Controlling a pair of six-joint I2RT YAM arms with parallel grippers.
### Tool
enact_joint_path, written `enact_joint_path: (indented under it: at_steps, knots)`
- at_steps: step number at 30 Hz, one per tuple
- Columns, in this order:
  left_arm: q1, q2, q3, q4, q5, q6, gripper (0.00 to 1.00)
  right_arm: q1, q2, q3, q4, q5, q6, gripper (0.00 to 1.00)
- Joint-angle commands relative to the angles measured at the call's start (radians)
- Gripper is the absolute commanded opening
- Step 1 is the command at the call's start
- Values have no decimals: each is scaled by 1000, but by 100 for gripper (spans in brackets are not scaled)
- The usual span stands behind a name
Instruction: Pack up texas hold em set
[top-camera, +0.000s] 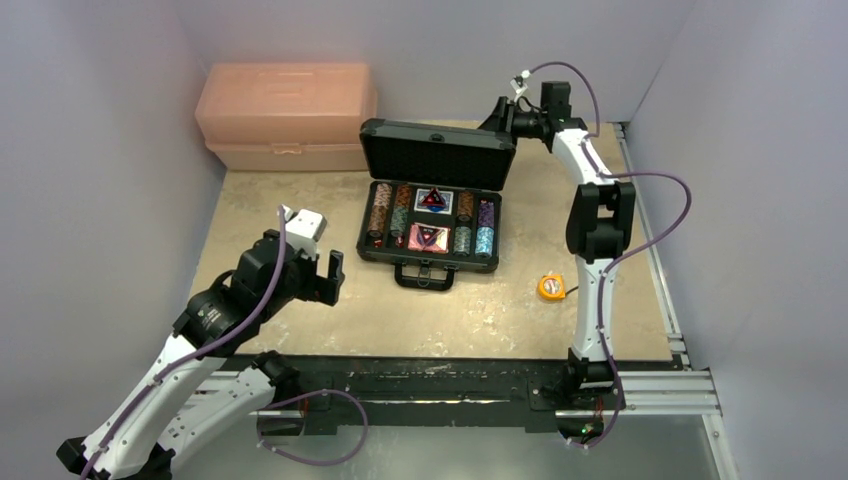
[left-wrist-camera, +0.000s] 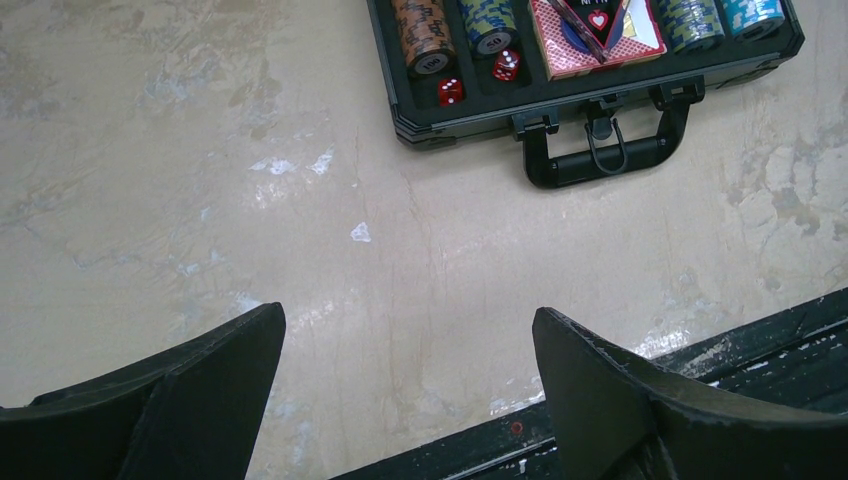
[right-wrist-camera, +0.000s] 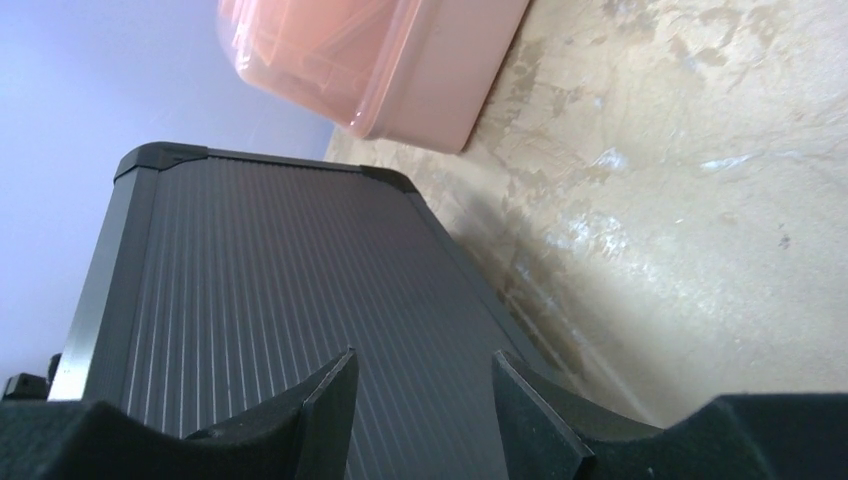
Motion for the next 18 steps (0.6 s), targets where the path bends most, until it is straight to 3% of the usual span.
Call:
enact_joint_path:
  at_steps: [1,18]
  knots:
    - [-2,-1,10,17,-9,0,94,26,-96,-39,-3,16,-46,55]
    - [-3,7,11,21,-15,2,94,76,-256,-246,-62,98,-181,55]
